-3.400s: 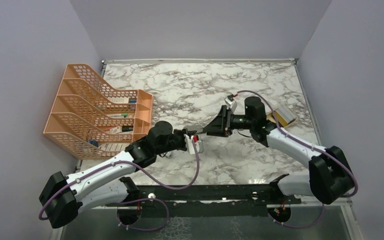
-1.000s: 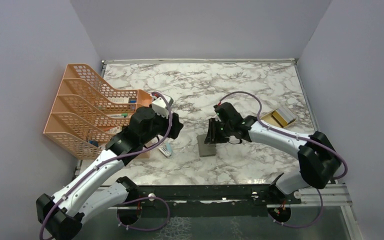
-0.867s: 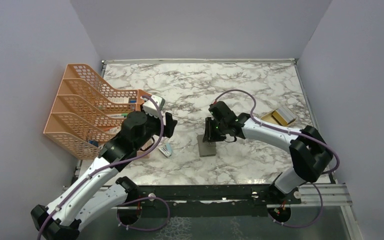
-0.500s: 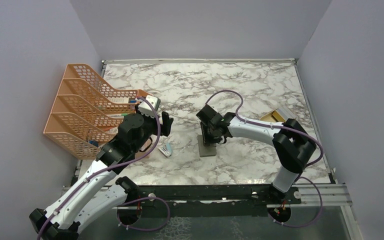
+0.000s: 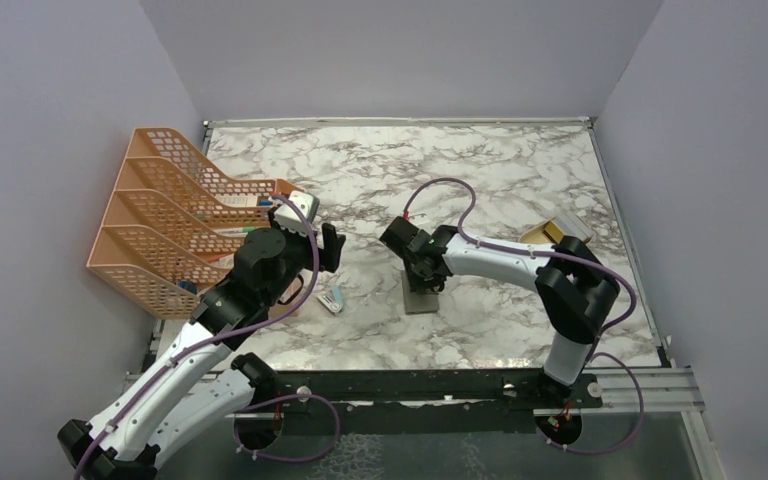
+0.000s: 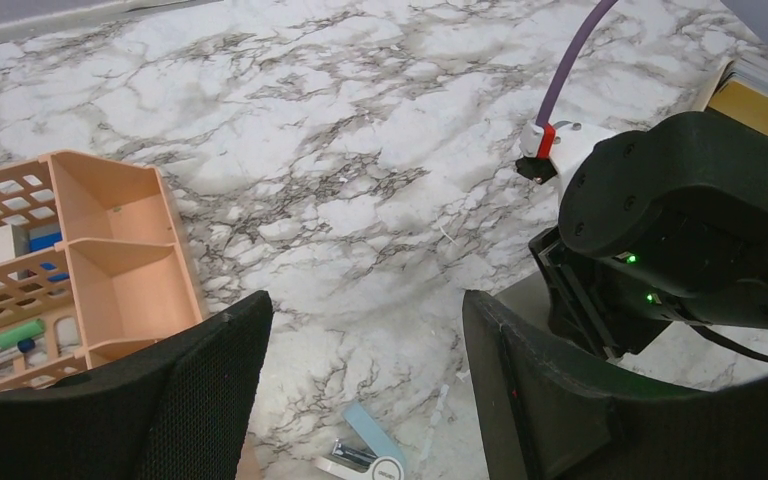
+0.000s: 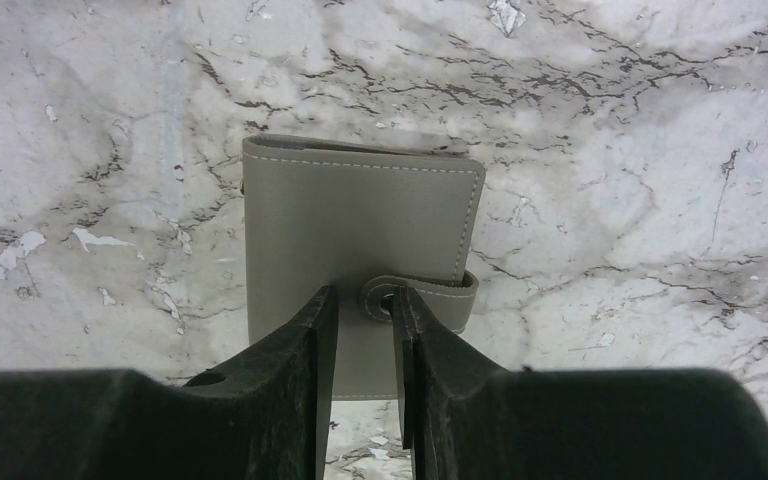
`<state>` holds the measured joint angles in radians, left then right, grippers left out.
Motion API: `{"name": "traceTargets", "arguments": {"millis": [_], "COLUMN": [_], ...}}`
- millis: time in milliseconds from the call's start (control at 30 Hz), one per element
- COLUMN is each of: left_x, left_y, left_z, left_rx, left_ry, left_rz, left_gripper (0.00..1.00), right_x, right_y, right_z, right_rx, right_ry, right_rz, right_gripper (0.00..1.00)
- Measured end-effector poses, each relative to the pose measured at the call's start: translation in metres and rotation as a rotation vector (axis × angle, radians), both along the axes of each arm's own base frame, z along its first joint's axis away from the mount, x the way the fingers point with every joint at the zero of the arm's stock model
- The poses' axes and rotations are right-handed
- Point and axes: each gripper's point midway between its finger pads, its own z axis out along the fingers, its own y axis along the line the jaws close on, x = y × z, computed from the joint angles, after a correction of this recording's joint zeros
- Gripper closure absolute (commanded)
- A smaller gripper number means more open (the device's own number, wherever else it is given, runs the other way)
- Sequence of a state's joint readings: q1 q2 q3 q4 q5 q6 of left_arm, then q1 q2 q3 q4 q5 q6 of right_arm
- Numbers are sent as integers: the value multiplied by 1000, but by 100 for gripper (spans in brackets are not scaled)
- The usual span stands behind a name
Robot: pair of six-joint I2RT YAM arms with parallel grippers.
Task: Put the credit cards into the card holder
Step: Open the card holder at the center of the board.
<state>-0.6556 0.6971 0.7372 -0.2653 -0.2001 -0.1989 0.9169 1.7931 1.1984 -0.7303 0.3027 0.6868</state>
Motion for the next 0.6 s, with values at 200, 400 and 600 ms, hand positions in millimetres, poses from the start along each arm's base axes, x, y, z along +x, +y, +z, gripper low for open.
{"name": "traceTargets", "arguments": {"millis": [200, 400, 600], "left_x": [-2, -3, -3], "left_y": [1, 3, 4], "left_z": [4, 7, 8], "left_rx": [-9, -14, -16], "left_ry": [-12, -20, -24], "left_rz": [0, 3, 9], "left_gripper": [28, 28, 28], "right_x": [-2, -2, -1], "right_y": [-3, -7, -8], "right_z": [-1, -5, -2], "right_rx": [-7, -15, -13], "right_ry": [5, -4, -16], "right_rz": [-1, -23, -30], "right_gripper": [72, 72, 70]}}
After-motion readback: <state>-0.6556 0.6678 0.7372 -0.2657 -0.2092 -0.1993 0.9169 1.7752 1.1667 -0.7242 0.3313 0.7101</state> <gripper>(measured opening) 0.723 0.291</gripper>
